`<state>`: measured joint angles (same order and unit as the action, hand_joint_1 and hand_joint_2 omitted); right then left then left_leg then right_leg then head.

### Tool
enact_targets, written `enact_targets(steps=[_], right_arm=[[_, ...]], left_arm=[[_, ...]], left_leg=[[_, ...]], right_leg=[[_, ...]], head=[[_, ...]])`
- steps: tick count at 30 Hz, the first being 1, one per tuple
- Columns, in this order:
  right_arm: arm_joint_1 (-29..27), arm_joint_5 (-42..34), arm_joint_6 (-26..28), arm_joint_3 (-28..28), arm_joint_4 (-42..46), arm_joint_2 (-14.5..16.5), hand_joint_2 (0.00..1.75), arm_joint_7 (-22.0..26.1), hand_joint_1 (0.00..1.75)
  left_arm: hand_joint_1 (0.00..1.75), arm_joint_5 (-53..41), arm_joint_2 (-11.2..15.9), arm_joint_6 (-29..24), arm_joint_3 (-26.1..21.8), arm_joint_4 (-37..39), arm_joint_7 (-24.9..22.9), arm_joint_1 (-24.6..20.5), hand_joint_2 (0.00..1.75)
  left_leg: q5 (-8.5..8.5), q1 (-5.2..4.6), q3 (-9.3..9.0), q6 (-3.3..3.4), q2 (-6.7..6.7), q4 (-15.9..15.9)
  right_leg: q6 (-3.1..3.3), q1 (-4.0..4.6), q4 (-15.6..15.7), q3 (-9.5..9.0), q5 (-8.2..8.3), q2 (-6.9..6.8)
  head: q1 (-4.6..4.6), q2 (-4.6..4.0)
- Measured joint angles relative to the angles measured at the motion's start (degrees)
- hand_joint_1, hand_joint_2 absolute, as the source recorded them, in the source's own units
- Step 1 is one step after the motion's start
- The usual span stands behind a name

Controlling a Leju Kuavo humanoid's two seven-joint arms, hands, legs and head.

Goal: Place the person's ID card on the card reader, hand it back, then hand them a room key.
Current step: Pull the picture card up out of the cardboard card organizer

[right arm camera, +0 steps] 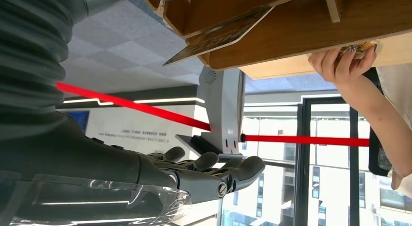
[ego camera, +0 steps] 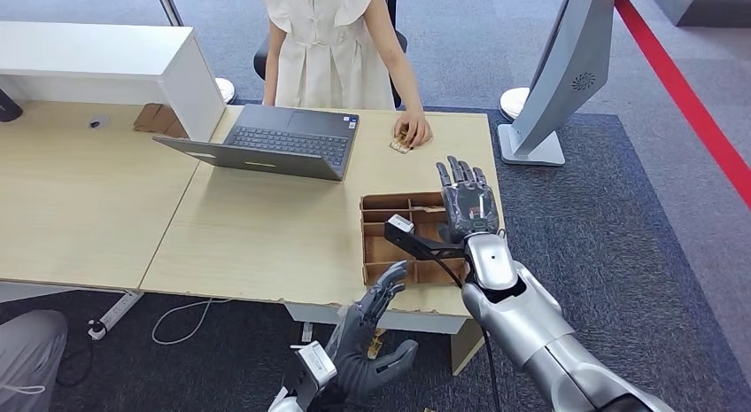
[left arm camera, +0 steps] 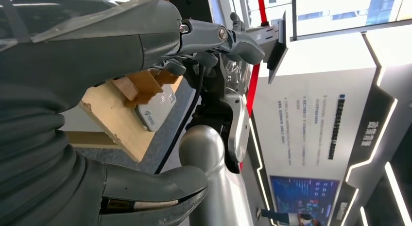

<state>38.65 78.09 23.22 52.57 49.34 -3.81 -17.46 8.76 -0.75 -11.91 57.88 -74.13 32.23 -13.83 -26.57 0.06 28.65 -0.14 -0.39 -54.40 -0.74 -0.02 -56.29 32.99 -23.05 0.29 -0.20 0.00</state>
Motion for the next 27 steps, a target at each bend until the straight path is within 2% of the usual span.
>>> enact_targets(steps=[3,4,6,8,10,18,27], right_arm=[[0.0,-0.3,-0.2,0.0,0.0,0.0,1.75,0.0,0.00],[0.0,-0.4,-0.3,0.0,0.0,-0.1,1.75,0.0,0.07],[0.0,-0.8,-0.5,0.0,0.0,-0.1,1.75,0.0,0.57],[0.0,-1.0,-0.8,0.0,0.0,-0.1,1.75,0.0,1.37],[0.0,-1.1,-1.1,0.0,0.0,-0.1,1.75,0.0,1.75],[0.0,-4.6,-2.7,0.2,0.1,-0.9,1.75,0.4,1.75],[0.0,-6.1,-1.9,0.2,0.0,-2.0,1.75,0.2,1.75]], left_arm=[[0.00,0.0,-0.1,0.3,0.0,0.2,0.0,-0.1,1.75],[0.00,0.0,-0.1,0.4,0.0,0.3,0.0,-0.1,1.75],[0.00,0.0,-0.2,0.7,0.0,0.4,0.0,-0.1,1.75],[0.00,0.0,-0.2,0.8,0.0,0.4,0.0,-0.2,1.75],[0.00,0.0,-0.2,0.9,0.1,0.5,0.0,-0.2,1.75],[0.00,0.0,-0.3,1.9,0.4,1.0,0.0,-0.5,1.75],[0.00,0.0,-0.4,2.7,0.7,1.5,-0.1,-0.7,1.75]], left_leg=[[0.00,0.00,0.00,0.00,0.00,0.0],[0.00,0.00,0.00,0.00,0.00,0.0],[0.00,0.00,0.00,0.00,0.00,0.0],[0.00,0.00,0.00,0.00,0.00,0.0],[0.00,0.00,0.00,0.00,0.00,0.0],[0.00,0.00,0.00,0.00,0.00,0.0],[0.00,0.00,-0.01,0.00,0.00,0.0]], right_leg=[[0.00,0.00,0.0,0.00,0.00,0.00],[0.00,0.00,0.0,0.00,0.00,0.00],[0.00,0.00,0.0,0.00,0.00,0.00],[0.00,0.00,0.0,0.00,0.00,0.00],[0.00,0.00,0.0,0.00,0.00,0.00],[0.00,0.00,0.0,0.00,0.00,0.00],[0.00,0.00,0.0,0.00,0.00,0.00]], head=[[0.01,0.00],[0.01,0.00],[0.00,0.00],[0.00,0.00],[0.00,0.00],[0.01,0.00],[0.01,0.01]])
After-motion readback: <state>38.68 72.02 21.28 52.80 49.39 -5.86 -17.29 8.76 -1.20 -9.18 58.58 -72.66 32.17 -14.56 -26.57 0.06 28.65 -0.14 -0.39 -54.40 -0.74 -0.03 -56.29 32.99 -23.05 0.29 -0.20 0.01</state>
